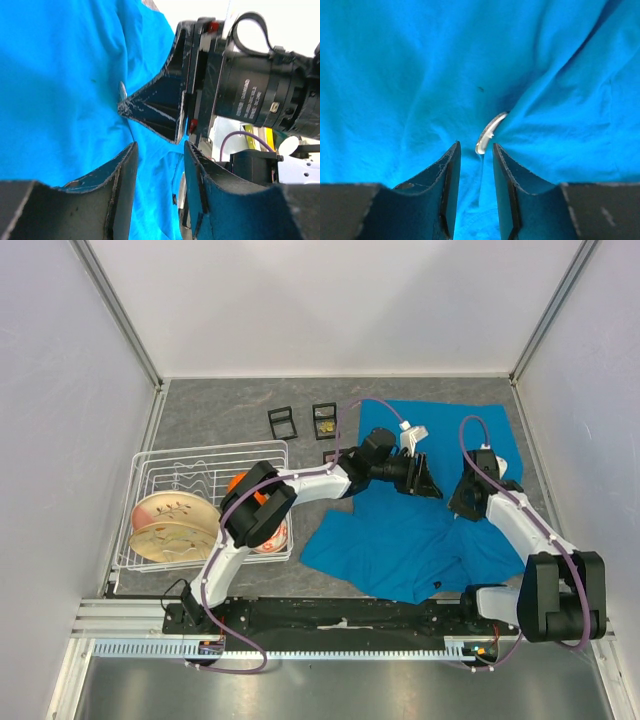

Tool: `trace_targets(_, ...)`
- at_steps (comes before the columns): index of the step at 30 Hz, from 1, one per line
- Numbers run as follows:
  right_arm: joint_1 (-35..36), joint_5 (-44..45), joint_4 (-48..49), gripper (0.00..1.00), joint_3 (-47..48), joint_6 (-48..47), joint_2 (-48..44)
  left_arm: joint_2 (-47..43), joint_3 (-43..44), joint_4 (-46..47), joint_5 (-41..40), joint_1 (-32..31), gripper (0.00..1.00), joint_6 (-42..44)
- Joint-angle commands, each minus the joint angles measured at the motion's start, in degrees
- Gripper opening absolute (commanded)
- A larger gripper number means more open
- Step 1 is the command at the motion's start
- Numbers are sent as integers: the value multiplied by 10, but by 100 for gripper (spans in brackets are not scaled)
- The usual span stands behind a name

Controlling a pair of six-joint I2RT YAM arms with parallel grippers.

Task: Remove the brooch from the garment
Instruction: Pick up the brooch from the clothes.

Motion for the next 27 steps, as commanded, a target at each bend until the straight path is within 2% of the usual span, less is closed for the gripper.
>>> trace_targets(1, 5, 52, -7, 39, 33, 18, 10, -31, -11, 35, 24, -5, 49, -18)
trace_targets(10, 5, 50, 16, 34, 26, 47, 37, -31, -9, 38, 32, -8, 49, -20)
trace_targets(17, -13, 39, 18, 12, -21, 95, -23, -13, -8, 36, 28, -9, 48, -35)
trace_targets(19, -52, 26, 18, 8, -39, 105, -43, 1, -6, 37, 29, -9, 46, -41)
trace_targets(20, -65, 19, 19, 2, -58, 109, -66, 8, -6, 39, 30, -9, 45, -53)
trace_targets(22, -108, -8, 19, 0, -81, 128, -92, 19, -6, 42, 36, -8, 45, -62)
trace_targets(25, -156, -22, 11, 1, -116, 150, -141, 27, -9, 51, 41, -9, 44, -76)
trace_targets(27, -184, -30, 4, 6, -132, 168, -170, 30, -6, 52, 39, -8, 44, -78)
